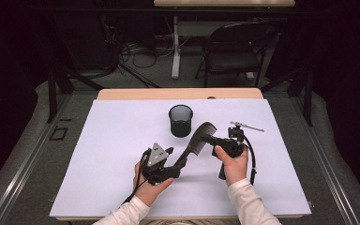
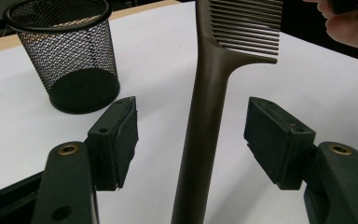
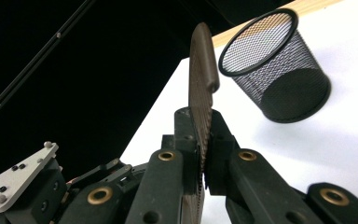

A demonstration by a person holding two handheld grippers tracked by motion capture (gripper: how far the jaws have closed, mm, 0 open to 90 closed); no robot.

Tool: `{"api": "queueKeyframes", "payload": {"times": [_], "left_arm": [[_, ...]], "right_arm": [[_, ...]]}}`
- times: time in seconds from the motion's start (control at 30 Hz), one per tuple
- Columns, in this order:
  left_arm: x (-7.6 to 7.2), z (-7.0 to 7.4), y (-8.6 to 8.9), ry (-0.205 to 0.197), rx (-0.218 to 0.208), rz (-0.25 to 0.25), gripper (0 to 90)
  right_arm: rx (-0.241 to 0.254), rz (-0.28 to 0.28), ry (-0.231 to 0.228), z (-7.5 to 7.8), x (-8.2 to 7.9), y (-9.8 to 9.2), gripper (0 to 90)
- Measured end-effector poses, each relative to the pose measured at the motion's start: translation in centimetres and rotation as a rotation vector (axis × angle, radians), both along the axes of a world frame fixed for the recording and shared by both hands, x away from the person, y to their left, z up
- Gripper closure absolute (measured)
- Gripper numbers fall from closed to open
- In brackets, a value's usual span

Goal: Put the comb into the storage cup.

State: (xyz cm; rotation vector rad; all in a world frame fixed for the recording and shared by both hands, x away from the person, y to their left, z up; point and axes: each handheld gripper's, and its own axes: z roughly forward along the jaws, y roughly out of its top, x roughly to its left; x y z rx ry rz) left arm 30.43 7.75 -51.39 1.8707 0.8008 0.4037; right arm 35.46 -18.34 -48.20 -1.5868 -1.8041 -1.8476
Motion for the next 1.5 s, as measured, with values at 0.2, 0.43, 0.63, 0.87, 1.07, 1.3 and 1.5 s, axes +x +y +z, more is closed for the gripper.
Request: {"api": "queueKeyframes", "payload": {"times": [0.2,0.43,0.63,0.87,1.07,1.3,1.5], "left_arm": [[0.3,0.2,0.3,-0.010,-0.018,0.000,33.7],[0.6,0.4,0.7,-0.026,-0.019,0.001,32.8],[1.0,0.5,1.0,-0.049,-0.016,0.001,32.9],[1.4,0.7,1.3,-0.027,0.010,0.013,33.9],[1.8,0.7,1.8,-0.016,0.046,0.052,33.9],[2.4,0.7,2.4,0.017,0.044,0.041,33.8],[2.9,0.7,3.0,0.028,0.041,0.045,27.7]], "right_arm": [[0.009,-0.024,-0.005,0.1,0.1,-0.7,86.5],[0.015,-0.042,-0.006,0.2,0.2,-1.4,86.5],[0.020,-0.053,-0.009,0.3,0.3,-1.9,86.5],[0.027,-0.067,-0.014,0.4,0.3,-2.4,86.5],[0.033,-0.081,-0.013,0.5,0.4,-2.8,86.5],[0.029,-0.096,-0.023,0.6,0.4,-3.2,86.5],[0.034,-0.113,-0.032,0.6,0.5,-3.5,86.5]]}}
